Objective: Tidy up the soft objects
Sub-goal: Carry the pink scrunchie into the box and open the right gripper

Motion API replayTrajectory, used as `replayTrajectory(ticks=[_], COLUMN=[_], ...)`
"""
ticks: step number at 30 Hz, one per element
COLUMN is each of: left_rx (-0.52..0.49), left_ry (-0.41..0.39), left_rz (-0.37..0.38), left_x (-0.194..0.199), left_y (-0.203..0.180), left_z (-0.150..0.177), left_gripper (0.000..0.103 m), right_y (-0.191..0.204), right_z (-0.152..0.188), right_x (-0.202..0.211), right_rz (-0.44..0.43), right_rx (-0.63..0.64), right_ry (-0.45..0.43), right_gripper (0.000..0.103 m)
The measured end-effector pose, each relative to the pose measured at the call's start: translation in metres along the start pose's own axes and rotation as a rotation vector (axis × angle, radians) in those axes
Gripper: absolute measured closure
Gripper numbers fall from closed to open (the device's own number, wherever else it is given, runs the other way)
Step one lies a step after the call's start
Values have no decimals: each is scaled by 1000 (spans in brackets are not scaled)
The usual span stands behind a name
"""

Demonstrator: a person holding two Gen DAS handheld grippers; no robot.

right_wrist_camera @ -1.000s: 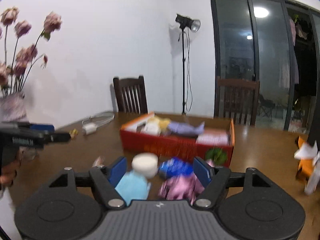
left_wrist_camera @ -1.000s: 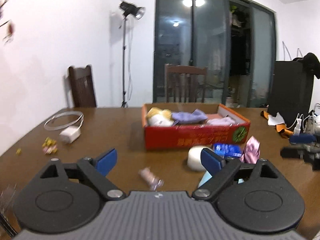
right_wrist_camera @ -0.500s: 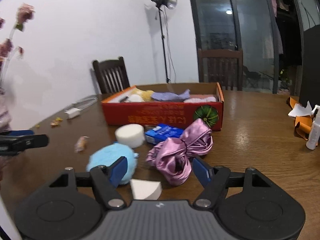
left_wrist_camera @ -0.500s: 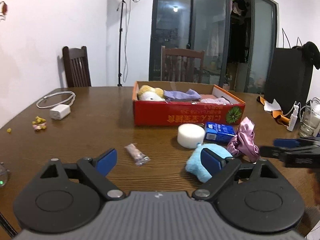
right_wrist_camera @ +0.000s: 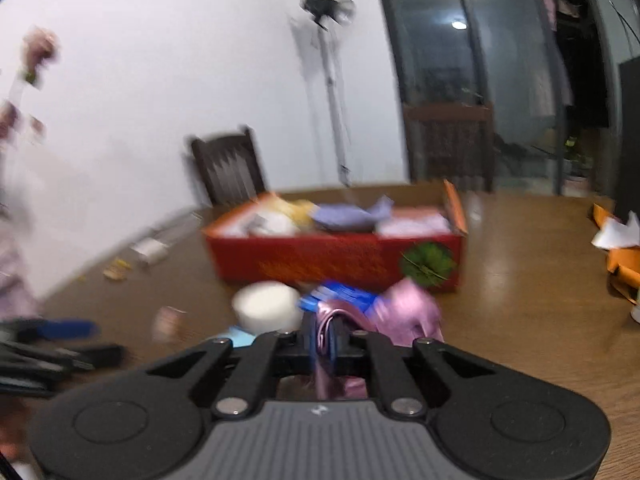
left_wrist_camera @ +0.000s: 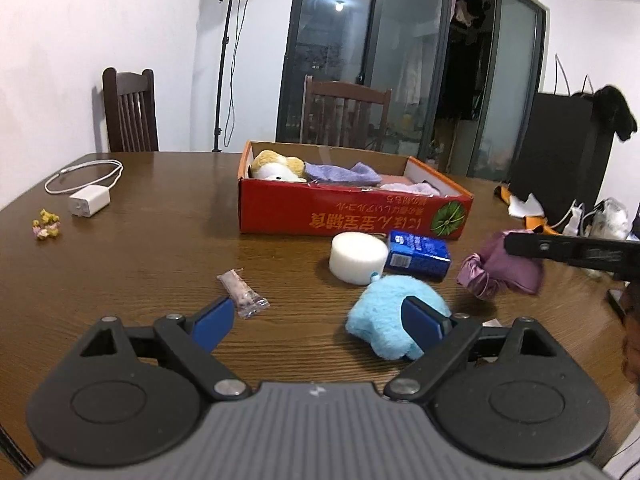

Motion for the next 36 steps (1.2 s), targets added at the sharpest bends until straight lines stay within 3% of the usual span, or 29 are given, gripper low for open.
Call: replayTrajectory(ticks=[2,5,8,9,12,14,16,18,21,23,24,25,26,27,28,33,36], left_rx=[19,67,96,105,157,179,191,204,138,102,109,131,164,186,204,225,235], left_ry=[3,17,29,27,19,3,7,34,79,120,136,155,174,187,194,131,119], left_rz=[12,42,50,55,131,194,261,348,349,321,320,329,351,369,372,404,408], left_x=[4,10,15,18,25,28,25,14,-7,-23,-29,-36,-42,-44,-44,-4,13], left_y=[4,12,18,20,27,25,18,6,-20,-32,-33,-32,-29,-25,-21,9,27], left_z=[3,11,19,22,24,25,26,26,28,30,31,34,34,35,34,26,26], left_gripper=[11,11,11,11,11,11,11,11,11,13,21,35,45,60,65,67,60], right_y=[13,43,67,74,71,60,42,26,5,-3,-5,-7,-6,-3,-4,9,22], right_z=[0,20,46,50,45,36,29,28,29,26,24,24,26,23,22,16,23], right_x=[14,19,6,5,19,33,41,36,18,7,2,-2,-7,-15,-18,-7,5], right_rz=[-75,-108,-159,-197,-288,-236,-130,-59,-21,-60,-92,-117,-132,-135,-134,-213,-247], right_rx=[-26,-3,6,8,-32,-49,-52,-48,-57,-73,-83,-87,-87,-94,-113,-182,-213], right_ry=[7,69,170,192,146,76,11,24,56,78,88,97,117,131,142,119,134], right_gripper=[97,94,81,70,67,67,65,63,63,62,63,66,70,81,83,87,88])
Point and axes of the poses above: each gripper's, at about its wrist camera, not at the fingertips, and x roughly against the way its jaws point, y to its left, z to its underside, the point moved 1 cm from there along -x, roughly the way its jaws point, and after that the axes turned 1 degree about -z, right-handed, at the moved point
